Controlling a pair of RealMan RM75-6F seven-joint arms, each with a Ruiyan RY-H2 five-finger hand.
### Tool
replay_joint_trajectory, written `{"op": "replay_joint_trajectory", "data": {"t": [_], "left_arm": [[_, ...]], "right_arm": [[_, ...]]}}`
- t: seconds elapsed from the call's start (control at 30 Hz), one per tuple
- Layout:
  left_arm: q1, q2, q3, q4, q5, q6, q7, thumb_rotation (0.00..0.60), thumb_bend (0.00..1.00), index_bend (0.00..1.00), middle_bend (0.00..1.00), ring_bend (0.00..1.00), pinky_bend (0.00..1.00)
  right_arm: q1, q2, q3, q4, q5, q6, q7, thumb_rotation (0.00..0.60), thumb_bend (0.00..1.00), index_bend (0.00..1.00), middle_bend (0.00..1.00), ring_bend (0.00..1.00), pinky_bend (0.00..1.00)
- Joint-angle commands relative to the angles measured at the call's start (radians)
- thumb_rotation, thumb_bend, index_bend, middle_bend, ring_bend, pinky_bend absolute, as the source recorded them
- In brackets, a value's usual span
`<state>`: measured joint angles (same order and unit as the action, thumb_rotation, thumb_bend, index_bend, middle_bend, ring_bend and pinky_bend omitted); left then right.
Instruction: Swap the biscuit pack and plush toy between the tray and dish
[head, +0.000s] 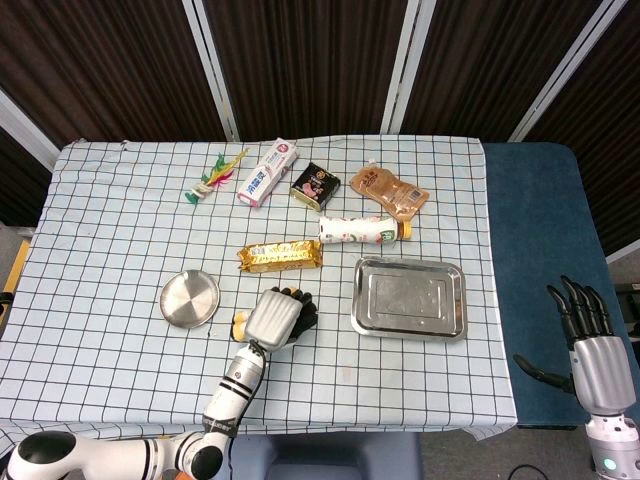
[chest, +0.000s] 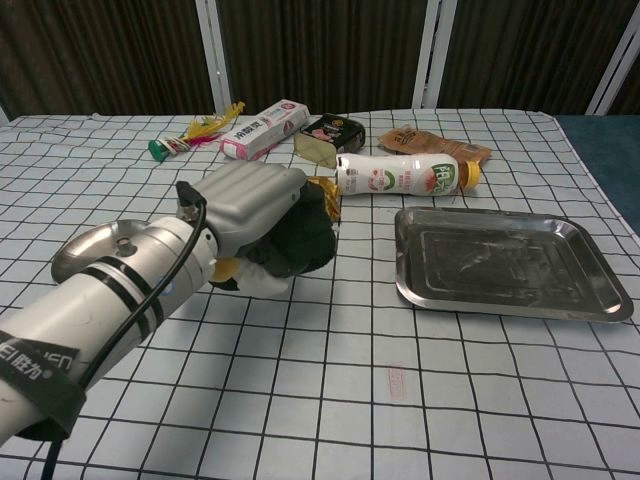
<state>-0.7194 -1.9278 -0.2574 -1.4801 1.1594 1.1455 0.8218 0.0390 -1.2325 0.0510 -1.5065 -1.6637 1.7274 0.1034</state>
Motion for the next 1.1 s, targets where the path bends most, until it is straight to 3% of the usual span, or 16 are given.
{"op": "replay_joint_trajectory", "data": {"t": [0.03, 0.17, 0.27, 0.4, 0.5, 0.63, 0.73, 1.1], "left_arm": [[-0.024, -0.024, -0.028, -0.032, -0.061, 0.020, 0.069, 0.600, 0.56, 0.62, 0.60, 0.59, 0.75], [-0.028, -0.026, -0.029, -0.049, -0.078, 0.046, 0.092, 0.600, 0.56, 0.61, 0.59, 0.59, 0.78], [-0.028, -0.013, -0.027, -0.075, -0.097, 0.047, 0.095, 0.600, 0.53, 0.48, 0.50, 0.52, 0.77], [-0.028, 0.007, -0.030, -0.118, -0.146, 0.035, 0.094, 0.600, 0.49, 0.13, 0.20, 0.26, 0.61], [-0.031, 0.020, -0.031, -0.140, -0.169, 0.027, 0.082, 0.600, 0.46, 0.01, 0.04, 0.12, 0.50], [-0.037, 0.036, -0.025, -0.147, -0.174, 0.020, 0.055, 0.600, 0.44, 0.00, 0.00, 0.01, 0.35], [-0.040, 0.046, -0.017, -0.143, -0.169, 0.020, 0.042, 0.600, 0.43, 0.00, 0.00, 0.00, 0.27], [-0.033, 0.147, 0.016, -0.198, -0.188, 0.010, 0.021, 0.600, 0.43, 0.00, 0.00, 0.00, 0.24]], "right_arm": [[-0.001, 0.001, 0.000, 0.001, -0.001, -0.001, 0.002, 0.600, 0.06, 0.00, 0.00, 0.00, 0.00], [-0.001, 0.003, 0.001, 0.000, -0.002, -0.005, 0.005, 0.600, 0.06, 0.00, 0.00, 0.00, 0.00], [-0.002, 0.002, 0.003, 0.000, -0.003, -0.003, 0.005, 0.600, 0.06, 0.00, 0.00, 0.00, 0.00], [-0.003, 0.000, 0.004, 0.002, -0.005, -0.004, 0.004, 0.600, 0.06, 0.00, 0.00, 0.00, 0.00], [-0.003, 0.000, 0.005, 0.003, -0.005, -0.007, 0.002, 0.600, 0.06, 0.00, 0.00, 0.00, 0.00], [-0.002, 0.000, 0.006, 0.003, -0.005, -0.012, -0.001, 0.600, 0.06, 0.00, 0.00, 0.00, 0.00], [-0.002, 0.000, 0.006, 0.003, -0.005, -0.014, -0.002, 0.600, 0.06, 0.00, 0.00, 0.00, 0.00], [-0.001, -0.001, 0.007, 0.004, -0.005, -0.024, -0.008, 0.600, 0.06, 0.00, 0.00, 0.00, 0.00]]}}
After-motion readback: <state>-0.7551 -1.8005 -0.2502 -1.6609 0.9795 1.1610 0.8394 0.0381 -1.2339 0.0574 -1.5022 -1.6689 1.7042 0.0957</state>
